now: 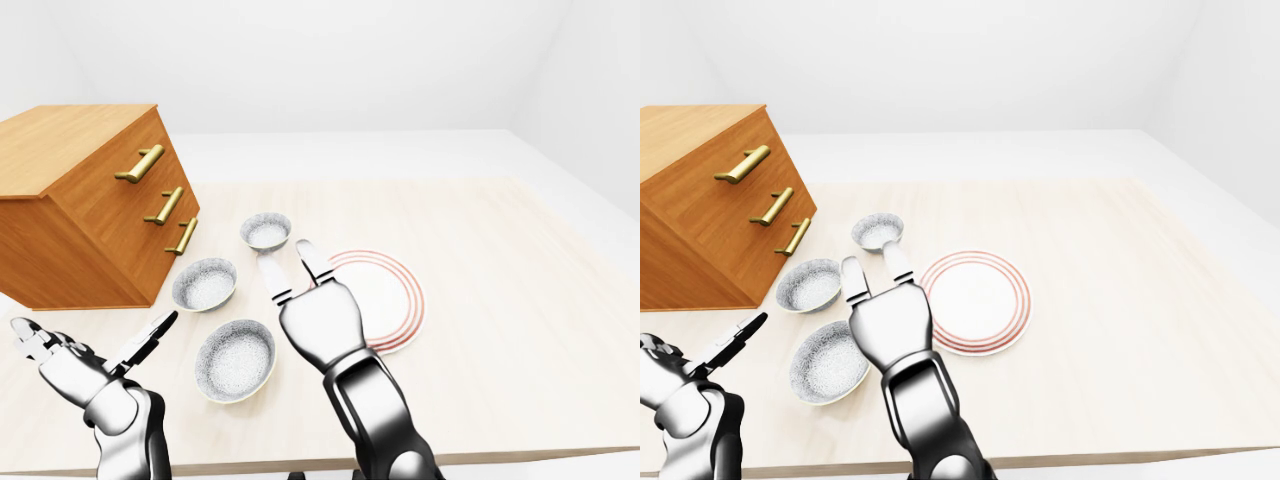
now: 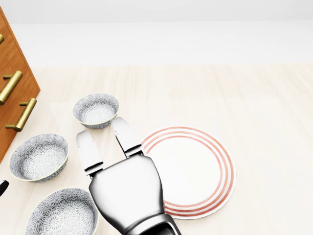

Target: Put the bowl at the front on the plate.

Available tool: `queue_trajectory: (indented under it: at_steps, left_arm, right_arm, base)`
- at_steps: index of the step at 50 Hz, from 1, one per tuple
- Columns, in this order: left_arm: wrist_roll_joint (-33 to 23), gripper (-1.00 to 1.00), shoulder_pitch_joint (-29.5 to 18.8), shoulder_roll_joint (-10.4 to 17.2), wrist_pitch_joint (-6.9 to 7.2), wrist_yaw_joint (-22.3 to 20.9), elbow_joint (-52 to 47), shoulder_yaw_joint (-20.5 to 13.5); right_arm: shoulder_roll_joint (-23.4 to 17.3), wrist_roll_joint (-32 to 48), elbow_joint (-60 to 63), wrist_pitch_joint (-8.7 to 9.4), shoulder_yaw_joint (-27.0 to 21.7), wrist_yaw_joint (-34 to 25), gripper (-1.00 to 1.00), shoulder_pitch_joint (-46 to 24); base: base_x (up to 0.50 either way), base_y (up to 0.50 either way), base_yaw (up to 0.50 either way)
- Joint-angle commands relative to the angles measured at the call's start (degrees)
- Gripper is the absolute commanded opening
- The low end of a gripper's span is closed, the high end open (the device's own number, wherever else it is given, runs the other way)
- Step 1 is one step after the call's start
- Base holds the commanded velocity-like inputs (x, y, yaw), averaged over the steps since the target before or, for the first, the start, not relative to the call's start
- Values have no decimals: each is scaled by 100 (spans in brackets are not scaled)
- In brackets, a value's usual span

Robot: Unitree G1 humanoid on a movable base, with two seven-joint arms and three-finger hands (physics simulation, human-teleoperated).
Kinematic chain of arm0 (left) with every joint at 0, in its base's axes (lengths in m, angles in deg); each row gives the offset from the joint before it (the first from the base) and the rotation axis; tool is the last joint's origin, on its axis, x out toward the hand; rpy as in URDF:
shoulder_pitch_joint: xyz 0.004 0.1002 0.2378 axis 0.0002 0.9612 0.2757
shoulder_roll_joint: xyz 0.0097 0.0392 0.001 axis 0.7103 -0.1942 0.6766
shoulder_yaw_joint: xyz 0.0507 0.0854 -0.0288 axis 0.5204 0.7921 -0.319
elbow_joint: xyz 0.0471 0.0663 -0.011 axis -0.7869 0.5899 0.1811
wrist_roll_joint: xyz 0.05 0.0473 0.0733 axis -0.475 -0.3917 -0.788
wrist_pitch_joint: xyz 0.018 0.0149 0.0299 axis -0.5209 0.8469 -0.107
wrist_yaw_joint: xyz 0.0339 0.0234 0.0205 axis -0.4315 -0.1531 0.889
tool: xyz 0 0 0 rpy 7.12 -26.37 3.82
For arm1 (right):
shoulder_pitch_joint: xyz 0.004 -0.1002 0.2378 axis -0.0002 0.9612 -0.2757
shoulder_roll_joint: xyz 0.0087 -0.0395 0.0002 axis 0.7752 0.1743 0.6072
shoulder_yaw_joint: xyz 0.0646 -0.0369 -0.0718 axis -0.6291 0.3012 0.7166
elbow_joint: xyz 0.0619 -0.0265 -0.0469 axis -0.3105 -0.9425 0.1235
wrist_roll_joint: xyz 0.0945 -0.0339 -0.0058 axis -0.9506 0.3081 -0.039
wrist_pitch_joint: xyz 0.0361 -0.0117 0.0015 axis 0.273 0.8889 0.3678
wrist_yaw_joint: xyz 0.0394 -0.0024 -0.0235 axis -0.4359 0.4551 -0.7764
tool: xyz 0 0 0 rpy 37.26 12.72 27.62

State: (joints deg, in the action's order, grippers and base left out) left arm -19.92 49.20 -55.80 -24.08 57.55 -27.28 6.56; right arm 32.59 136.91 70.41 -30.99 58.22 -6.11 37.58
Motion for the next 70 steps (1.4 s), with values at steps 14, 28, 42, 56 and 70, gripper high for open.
queue_trajectory:
  at_steps: [14,28,42,56,70]
  left_arm:
    - [-6,100,-24,28,-45,0,88,24]
    - [-7,100,-30,20,-85,0,117,16]
    - [-4,100,-2,9,-3,0,8,14]
    - [-18,100,12,-11,56,0,-73,-3]
    - [-25,100,-9,-8,30,0,-23,-3]
  right_arm:
    - [-91,33,-624,-499,747,-3,100,161]
    - [18,-306,-1279,-448,909,524,100,183]
    - [52,-628,-1463,-533,889,660,100,144]
    - [6,-772,-1428,-393,854,586,100,203]
    - [0,-777,-1428,-383,860,584,100,197]
  base:
    - [0,0,0]
    - [0,0,0]
    - [0,0,0]
    - [0,0,0]
    - [0,0,0]
